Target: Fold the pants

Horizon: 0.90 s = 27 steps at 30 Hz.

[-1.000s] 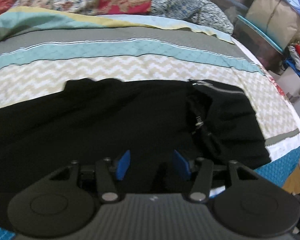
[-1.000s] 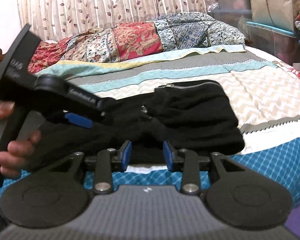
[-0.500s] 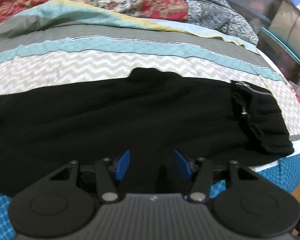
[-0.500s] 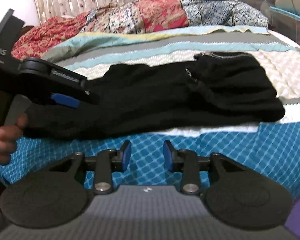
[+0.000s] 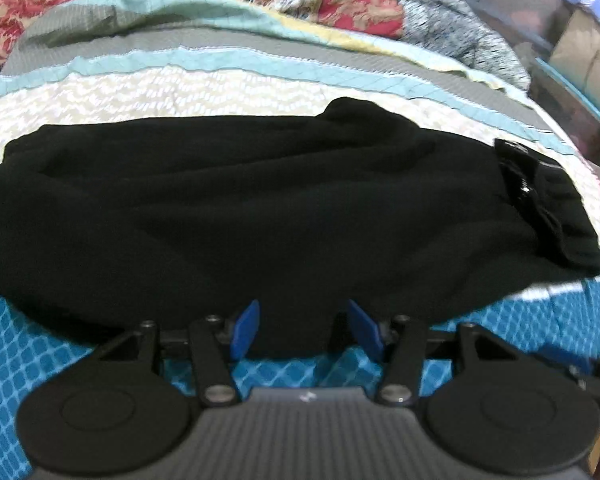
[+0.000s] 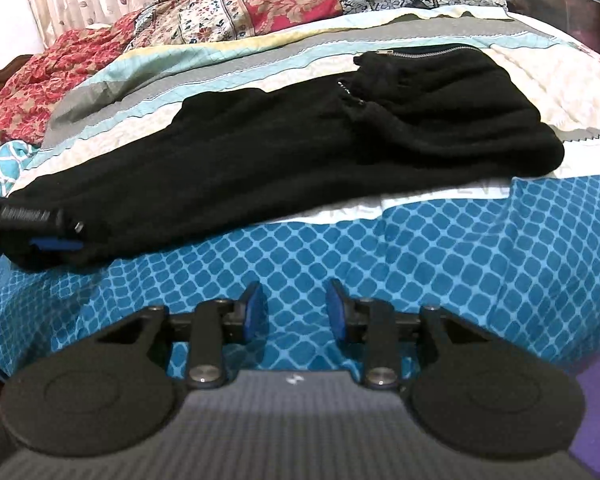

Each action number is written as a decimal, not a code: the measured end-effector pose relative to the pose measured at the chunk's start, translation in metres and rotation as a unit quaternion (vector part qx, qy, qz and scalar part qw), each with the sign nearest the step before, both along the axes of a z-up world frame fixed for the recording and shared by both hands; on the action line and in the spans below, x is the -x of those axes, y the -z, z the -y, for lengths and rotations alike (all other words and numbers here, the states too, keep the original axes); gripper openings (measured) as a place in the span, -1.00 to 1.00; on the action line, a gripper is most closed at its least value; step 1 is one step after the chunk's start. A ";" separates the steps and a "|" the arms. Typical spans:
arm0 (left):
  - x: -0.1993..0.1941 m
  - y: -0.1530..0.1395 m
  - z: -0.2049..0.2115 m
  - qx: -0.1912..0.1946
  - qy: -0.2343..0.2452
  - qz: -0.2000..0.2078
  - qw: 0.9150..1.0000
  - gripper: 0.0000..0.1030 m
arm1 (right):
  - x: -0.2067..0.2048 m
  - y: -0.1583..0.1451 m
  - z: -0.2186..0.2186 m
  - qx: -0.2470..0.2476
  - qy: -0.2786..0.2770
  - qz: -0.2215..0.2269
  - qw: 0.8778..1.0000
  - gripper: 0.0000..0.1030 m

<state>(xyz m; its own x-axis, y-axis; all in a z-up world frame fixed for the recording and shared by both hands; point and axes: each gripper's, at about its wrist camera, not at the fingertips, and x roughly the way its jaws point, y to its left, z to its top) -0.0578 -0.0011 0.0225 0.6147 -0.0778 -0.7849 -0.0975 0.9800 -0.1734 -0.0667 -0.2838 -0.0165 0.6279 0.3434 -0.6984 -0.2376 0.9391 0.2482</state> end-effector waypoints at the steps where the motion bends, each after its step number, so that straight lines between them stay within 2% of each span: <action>1: 0.006 -0.001 0.000 -0.005 0.006 0.009 1.000 -0.02 | 0.000 0.000 -0.001 0.003 0.000 0.001 1.000 -0.27; 4: 0.031 -0.003 -0.001 -0.030 0.031 0.047 0.998 -0.02 | 0.003 -0.001 -0.005 0.014 0.005 0.005 1.000 -0.26; 7: 0.050 -0.004 -0.009 -0.028 0.044 0.068 0.996 0.00 | 0.003 -0.001 -0.011 0.033 0.010 0.008 0.999 -0.25; 10: 0.067 -0.002 -0.028 -0.003 0.031 0.072 0.997 0.02 | 0.004 -0.001 -0.021 0.060 0.006 0.015 0.998 -0.19; 13: 0.081 0.000 -0.057 0.041 -0.013 0.072 0.996 0.02 | 0.003 0.000 -0.026 0.077 0.006 0.017 0.997 -0.17; 16: 0.093 -0.002 -0.097 0.103 -0.079 0.077 0.989 0.03 | 0.002 0.001 -0.028 0.082 0.008 0.016 0.996 -0.14; 20: 0.093 -0.007 -0.140 0.144 -0.157 0.091 0.973 0.38 | 0.000 0.002 -0.032 0.089 0.009 0.017 0.996 -0.08; 21: 0.090 -0.008 -0.146 0.150 -0.167 0.094 0.970 0.58 | -0.001 0.002 -0.033 0.090 0.008 0.017 0.996 -0.07; 25: 0.073 -0.010 -0.171 0.185 -0.194 0.108 0.958 0.82 | -0.002 0.002 -0.032 0.087 0.008 0.016 0.996 -0.07; 27: 0.059 -0.004 -0.184 0.216 -0.211 0.105 0.947 0.98 | -0.002 0.002 -0.031 0.084 0.008 0.016 0.996 -0.07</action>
